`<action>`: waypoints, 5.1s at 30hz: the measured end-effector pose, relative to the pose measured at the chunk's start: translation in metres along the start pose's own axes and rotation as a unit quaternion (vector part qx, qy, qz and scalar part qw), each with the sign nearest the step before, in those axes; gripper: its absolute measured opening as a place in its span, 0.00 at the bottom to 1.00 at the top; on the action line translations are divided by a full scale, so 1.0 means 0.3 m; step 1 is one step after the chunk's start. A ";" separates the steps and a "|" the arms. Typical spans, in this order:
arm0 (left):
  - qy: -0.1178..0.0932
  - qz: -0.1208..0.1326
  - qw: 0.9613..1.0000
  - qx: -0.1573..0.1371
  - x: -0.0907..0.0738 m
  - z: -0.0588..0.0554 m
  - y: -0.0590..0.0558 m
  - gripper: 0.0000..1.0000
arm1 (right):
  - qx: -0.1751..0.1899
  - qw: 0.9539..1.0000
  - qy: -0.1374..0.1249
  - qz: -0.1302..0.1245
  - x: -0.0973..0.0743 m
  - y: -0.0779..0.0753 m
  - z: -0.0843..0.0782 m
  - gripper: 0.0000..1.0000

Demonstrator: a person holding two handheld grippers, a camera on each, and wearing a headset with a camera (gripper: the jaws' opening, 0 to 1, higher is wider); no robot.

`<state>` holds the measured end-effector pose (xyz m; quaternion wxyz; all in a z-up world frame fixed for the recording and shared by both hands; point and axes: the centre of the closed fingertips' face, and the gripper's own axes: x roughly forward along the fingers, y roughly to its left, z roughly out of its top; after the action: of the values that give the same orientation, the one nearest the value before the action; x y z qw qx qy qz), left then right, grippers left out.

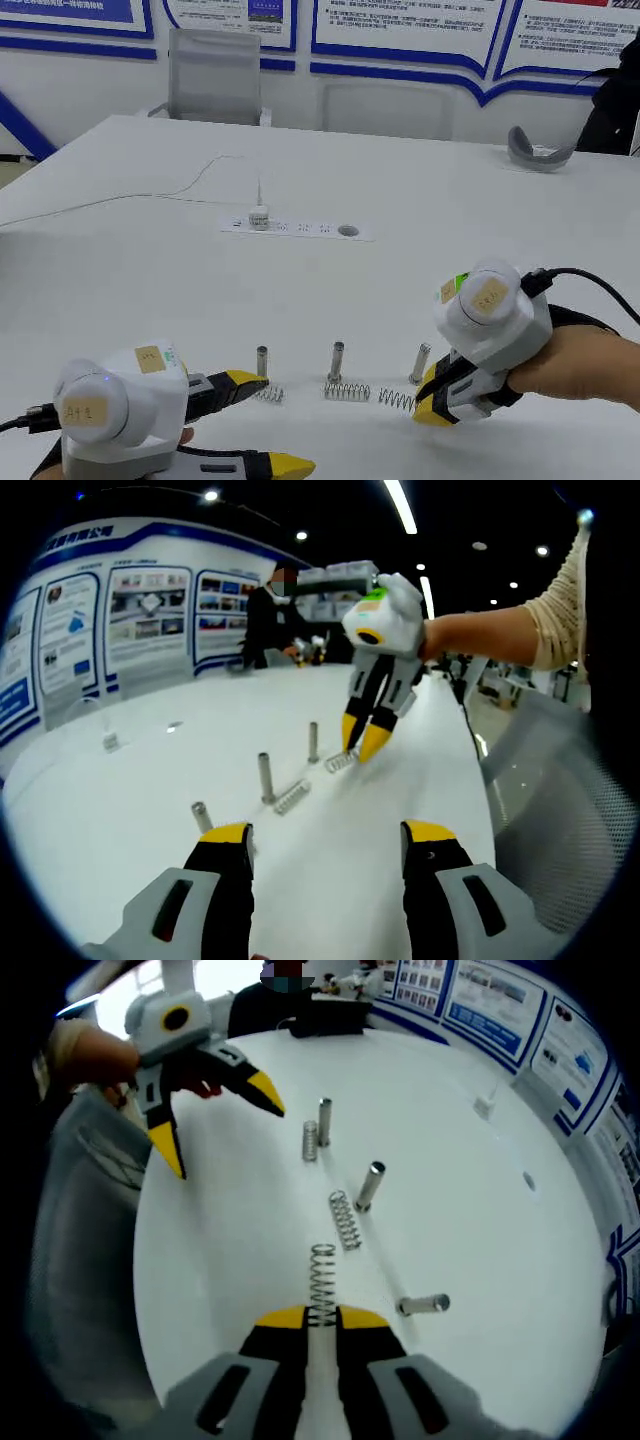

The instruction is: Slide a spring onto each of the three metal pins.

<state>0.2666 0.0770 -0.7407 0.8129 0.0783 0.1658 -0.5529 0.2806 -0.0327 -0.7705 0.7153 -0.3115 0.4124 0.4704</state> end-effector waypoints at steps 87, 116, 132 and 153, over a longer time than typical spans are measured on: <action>-0.002 -0.075 0.993 0.088 0.111 0.052 -0.123 0.11 | -0.140 0.986 -0.061 0.067 -0.095 0.225 0.326 0.12; -0.022 -0.065 0.995 0.068 0.111 0.070 -0.105 0.15 | -0.129 0.988 -0.064 0.055 -0.090 0.196 0.323 0.12; -0.018 -0.042 0.998 0.043 0.050 0.029 -0.051 0.28 | -0.107 0.992 -0.061 0.032 -0.122 0.131 0.293 0.12; -0.032 0.019 0.999 0.006 -0.060 0.008 0.063 0.42 | -0.069 0.996 -0.059 -0.015 -0.209 0.007 0.228 0.12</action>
<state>0.2784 0.0990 -0.7331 0.8275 0.0687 0.1347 -0.5408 0.2853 -0.0011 -0.6835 0.7221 -0.3378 0.3315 0.5046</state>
